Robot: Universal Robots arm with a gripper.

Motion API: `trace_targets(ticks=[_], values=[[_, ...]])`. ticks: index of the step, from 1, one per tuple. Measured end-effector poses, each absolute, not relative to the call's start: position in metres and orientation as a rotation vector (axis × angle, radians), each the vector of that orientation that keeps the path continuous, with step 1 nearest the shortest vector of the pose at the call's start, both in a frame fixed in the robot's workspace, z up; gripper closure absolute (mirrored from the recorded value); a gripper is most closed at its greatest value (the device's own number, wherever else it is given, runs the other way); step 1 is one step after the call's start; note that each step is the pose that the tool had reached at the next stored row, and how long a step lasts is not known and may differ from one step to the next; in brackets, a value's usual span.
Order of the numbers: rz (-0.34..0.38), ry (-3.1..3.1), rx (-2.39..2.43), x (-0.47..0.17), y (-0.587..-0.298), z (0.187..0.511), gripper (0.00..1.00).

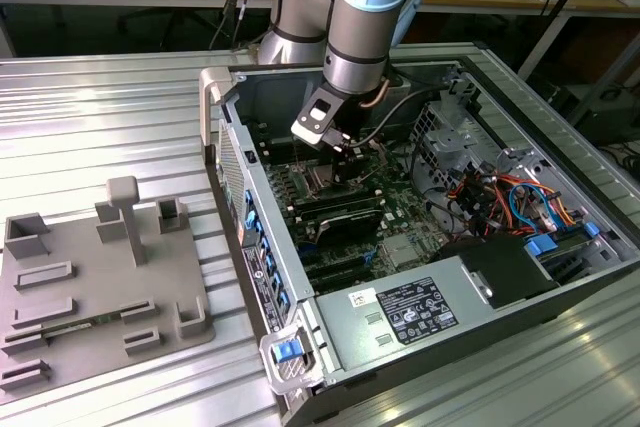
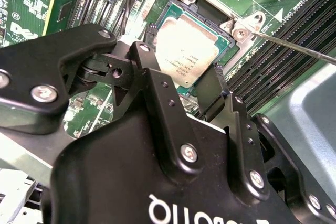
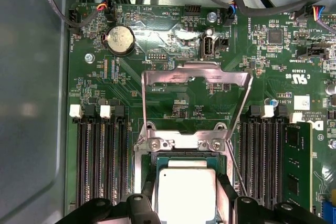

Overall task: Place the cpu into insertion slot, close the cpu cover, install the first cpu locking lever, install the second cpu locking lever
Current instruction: 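Place the cpu into insertion slot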

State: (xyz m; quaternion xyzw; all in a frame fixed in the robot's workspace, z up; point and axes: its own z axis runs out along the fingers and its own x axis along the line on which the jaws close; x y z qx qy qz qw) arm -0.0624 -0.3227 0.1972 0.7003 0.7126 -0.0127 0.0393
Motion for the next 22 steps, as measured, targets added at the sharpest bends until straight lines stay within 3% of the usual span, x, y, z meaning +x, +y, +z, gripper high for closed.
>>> trace_targets(ticks=[15,17,18,22], values=[[-0.039,2.176,2.156,-0.0619,-0.3227,0.1968,0.46],[-0.038,2.176,2.156,-0.0619,-0.3226,0.1966,0.45],[-0.038,2.176,2.156,-0.0619,-0.3226,0.1966,0.39],[-0.038,2.183,2.148,-0.0620,-0.3227,0.1967,0.39]])
